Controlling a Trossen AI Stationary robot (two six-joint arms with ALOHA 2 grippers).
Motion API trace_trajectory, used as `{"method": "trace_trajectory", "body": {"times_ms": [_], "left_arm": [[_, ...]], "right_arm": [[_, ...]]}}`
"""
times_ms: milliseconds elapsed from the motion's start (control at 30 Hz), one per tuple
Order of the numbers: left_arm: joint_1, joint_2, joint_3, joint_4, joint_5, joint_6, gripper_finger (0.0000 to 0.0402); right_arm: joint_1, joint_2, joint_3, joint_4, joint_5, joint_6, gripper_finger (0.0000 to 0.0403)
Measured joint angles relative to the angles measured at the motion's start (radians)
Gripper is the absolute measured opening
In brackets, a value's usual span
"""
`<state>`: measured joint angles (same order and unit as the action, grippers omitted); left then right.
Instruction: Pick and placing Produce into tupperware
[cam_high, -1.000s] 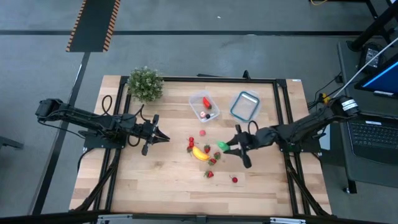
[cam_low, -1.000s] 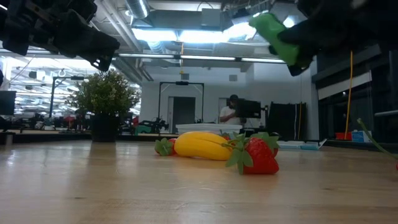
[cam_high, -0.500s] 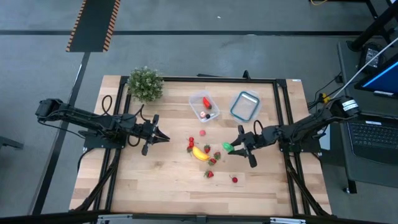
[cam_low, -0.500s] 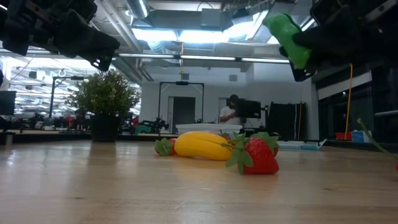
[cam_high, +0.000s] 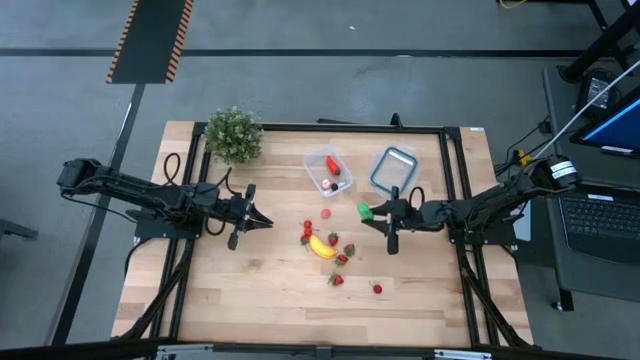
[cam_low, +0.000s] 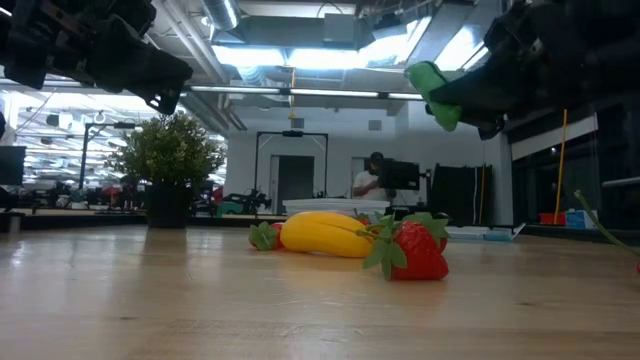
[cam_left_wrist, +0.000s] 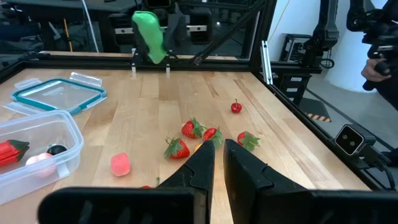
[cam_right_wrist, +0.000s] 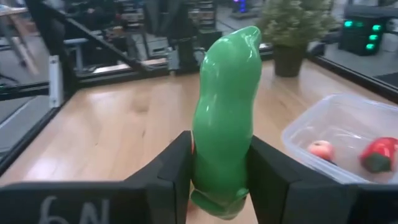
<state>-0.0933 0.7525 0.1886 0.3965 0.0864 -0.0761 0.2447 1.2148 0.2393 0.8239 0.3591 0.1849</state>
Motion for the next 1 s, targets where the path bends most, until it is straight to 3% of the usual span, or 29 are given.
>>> {"method": "trace_trajectory", "body": {"times_ms": [300,467,633,800,1000], "left_arm": [[0.000,0.000,0.000,0.000,0.000,0.000,0.0027],[0.001,0.000,0.000,-0.003,0.000,0.007,0.0027],[0.001,0.000,0.000,-0.006,-0.003,0.007,0.0027],[0.001,0.000,0.000,-0.018,-0.032,0.008,0.0027],[0.001,0.000,0.000,-0.024,-0.048,0.007,0.0027]], "right_arm": [[-0.021,0.000,0.005,-0.005,0.039,0.053,0.0121],[-0.080,0.000,0.073,-0.183,0.035,0.083,0.0121],[-0.154,0.008,0.177,-0.376,-0.012,0.085,0.0121],[-0.234,0.058,0.233,-0.388,-0.079,0.049,0.0121],[-0.340,0.216,0.311,-0.393,-0.225,0.047,0.0121]]}}
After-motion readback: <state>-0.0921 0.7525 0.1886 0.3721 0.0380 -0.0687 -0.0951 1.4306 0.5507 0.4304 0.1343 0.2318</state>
